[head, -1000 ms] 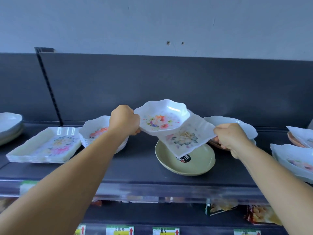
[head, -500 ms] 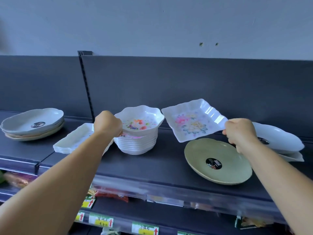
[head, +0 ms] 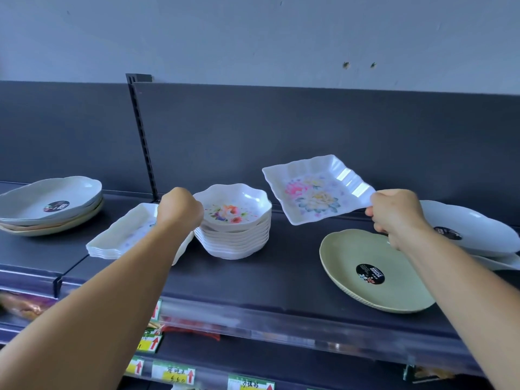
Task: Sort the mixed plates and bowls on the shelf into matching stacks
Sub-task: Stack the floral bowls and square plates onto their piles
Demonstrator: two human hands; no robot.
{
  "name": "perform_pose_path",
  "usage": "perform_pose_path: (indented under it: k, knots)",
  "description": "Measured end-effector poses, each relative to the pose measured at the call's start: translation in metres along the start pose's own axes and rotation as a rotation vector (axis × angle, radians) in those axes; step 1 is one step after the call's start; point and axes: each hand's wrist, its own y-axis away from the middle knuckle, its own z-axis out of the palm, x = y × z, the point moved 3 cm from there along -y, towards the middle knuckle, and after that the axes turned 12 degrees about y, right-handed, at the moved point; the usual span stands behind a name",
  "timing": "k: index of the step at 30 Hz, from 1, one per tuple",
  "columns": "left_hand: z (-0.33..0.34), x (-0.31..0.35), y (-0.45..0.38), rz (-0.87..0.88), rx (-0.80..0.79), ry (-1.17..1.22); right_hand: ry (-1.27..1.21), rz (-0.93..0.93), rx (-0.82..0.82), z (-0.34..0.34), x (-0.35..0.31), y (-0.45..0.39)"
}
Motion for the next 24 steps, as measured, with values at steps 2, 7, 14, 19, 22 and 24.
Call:
perform_pose_path:
  k: [2,7,14,19,22,24]
  knots:
    - [0.003,-0.002,-0.001,0.008,0.002,0.008,-0.002,0.005,-0.002,0.003,-0.001,0.000]
    - [0.009,-0.005,-0.003,0.054,0.032,0.001,-0.016,-0.005,-0.033,0.012,-0.007,0.002]
    - [-0.004,0.011,0.006,0.117,0.122,-0.074,-0.040,-0.042,-0.079,0.018,-0.014,0.006]
    - [0.014,0.027,0.035,0.389,-0.138,-0.151,-0.044,-0.032,-0.105,0.023,-0.016,0.009]
    - [0.017,0.022,0.047,0.334,-0.202,-0.186,-0.052,-0.031,-0.136,0.025,-0.017,0.012]
    - [0.013,0.022,0.053,0.257,-0.219,-0.099,-0.052,-0.034,-0.161,0.027,-0.020,0.015]
